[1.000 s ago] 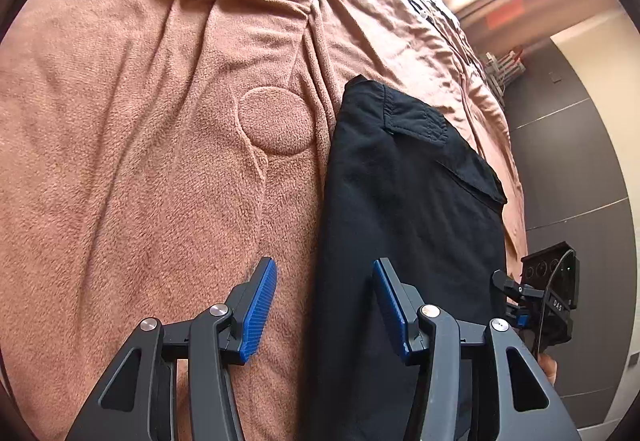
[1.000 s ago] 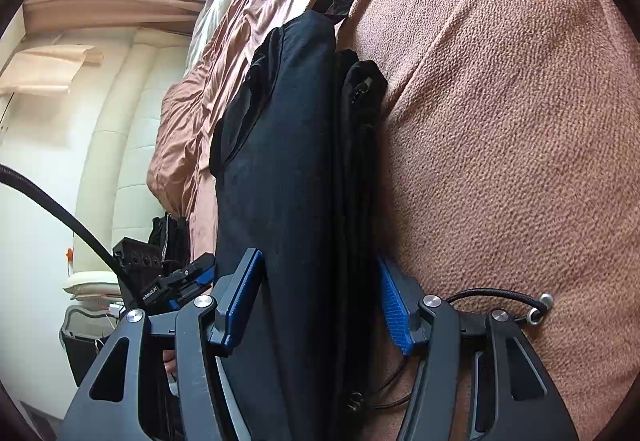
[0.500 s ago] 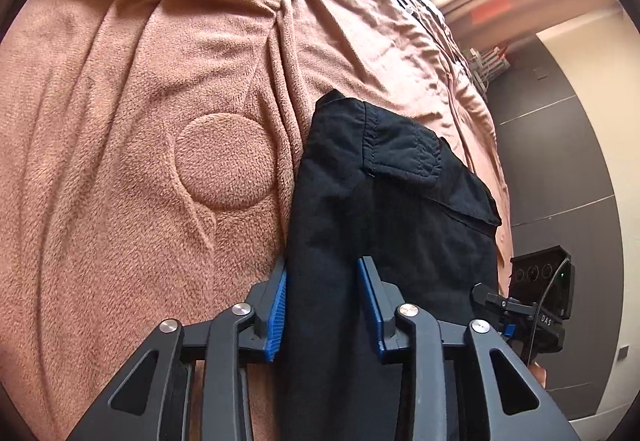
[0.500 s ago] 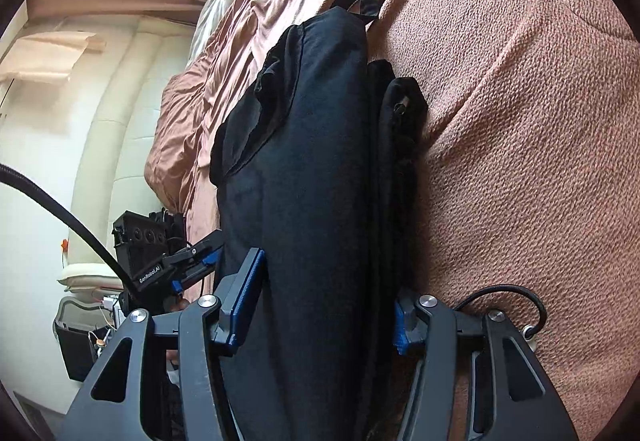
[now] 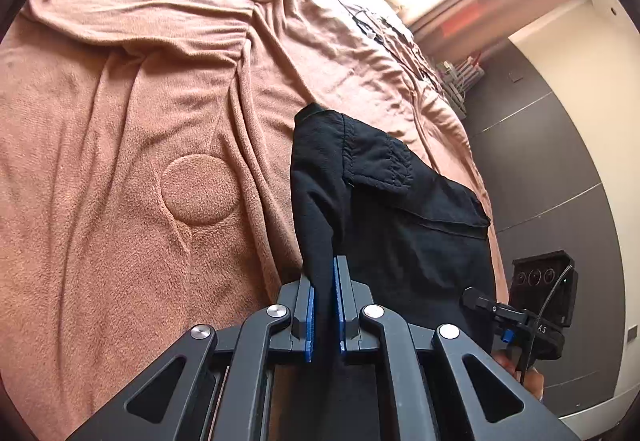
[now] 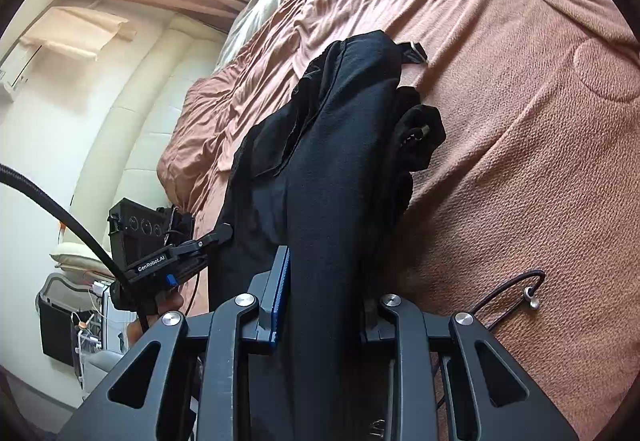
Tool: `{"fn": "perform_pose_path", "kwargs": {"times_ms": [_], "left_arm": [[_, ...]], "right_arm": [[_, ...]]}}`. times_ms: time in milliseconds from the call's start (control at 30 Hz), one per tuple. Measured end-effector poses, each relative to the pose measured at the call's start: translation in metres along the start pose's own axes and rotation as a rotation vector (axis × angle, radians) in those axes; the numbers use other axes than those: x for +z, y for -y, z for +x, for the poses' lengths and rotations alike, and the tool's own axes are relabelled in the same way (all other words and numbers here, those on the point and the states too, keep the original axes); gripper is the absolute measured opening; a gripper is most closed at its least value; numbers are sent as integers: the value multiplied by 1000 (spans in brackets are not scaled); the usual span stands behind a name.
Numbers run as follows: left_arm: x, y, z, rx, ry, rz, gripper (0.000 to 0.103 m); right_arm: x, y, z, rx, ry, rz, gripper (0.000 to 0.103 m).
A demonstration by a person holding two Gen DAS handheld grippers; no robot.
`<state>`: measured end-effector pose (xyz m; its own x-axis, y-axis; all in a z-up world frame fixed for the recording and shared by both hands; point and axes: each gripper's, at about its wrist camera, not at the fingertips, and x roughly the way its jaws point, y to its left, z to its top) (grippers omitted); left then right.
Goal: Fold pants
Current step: 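Lift the folded pants bundle with both grippers and carry it toward the headboard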
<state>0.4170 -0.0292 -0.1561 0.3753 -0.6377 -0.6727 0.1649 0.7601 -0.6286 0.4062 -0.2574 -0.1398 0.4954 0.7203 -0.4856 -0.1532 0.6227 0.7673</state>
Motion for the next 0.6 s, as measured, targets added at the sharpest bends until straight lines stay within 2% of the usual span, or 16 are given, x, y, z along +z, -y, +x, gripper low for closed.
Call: {"fn": "perform_pose_path", "kwargs": {"times_ms": [600], "left_arm": [[-29, 34, -109, -39, 174, 54, 8]], "right_arm": [[-42, -77, -28, 40, 87, -183, 24]]}}
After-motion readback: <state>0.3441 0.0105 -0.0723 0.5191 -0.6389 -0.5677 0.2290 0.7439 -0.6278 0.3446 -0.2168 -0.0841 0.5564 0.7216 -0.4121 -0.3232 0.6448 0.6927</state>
